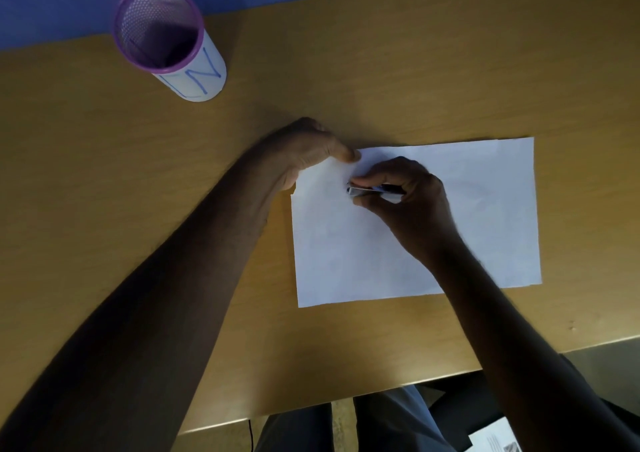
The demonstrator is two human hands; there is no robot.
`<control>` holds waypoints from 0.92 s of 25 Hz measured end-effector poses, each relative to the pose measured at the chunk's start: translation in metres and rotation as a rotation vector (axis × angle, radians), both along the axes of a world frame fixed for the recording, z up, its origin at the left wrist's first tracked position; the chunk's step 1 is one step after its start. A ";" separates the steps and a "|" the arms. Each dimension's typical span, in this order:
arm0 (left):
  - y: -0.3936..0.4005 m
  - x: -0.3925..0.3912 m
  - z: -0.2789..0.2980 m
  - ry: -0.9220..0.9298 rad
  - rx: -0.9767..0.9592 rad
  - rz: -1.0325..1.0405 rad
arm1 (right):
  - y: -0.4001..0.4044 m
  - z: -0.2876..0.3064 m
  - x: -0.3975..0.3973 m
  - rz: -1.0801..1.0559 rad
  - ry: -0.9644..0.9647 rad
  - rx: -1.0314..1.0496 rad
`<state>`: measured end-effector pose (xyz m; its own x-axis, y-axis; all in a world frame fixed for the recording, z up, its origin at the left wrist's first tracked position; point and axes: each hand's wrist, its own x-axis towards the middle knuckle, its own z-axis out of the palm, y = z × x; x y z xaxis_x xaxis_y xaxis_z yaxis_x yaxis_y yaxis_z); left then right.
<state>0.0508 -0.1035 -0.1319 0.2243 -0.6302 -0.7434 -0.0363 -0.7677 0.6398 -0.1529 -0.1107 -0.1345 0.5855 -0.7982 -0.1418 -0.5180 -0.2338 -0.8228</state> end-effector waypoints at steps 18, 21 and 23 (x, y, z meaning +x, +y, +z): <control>-0.001 0.004 0.002 0.021 0.045 -0.015 | -0.014 0.011 0.009 -0.167 0.130 -0.020; -0.002 0.003 0.002 0.021 0.041 -0.004 | -0.015 0.010 0.011 -0.163 0.130 0.002; -0.002 0.002 0.002 0.020 0.032 0.017 | -0.015 0.008 0.011 -0.170 0.118 0.036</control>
<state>0.0527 -0.1053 -0.1302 0.2199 -0.6022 -0.7675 -0.0102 -0.7881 0.6154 -0.1416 -0.1253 -0.1267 0.4200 -0.8774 -0.2318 -0.6410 -0.1061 -0.7601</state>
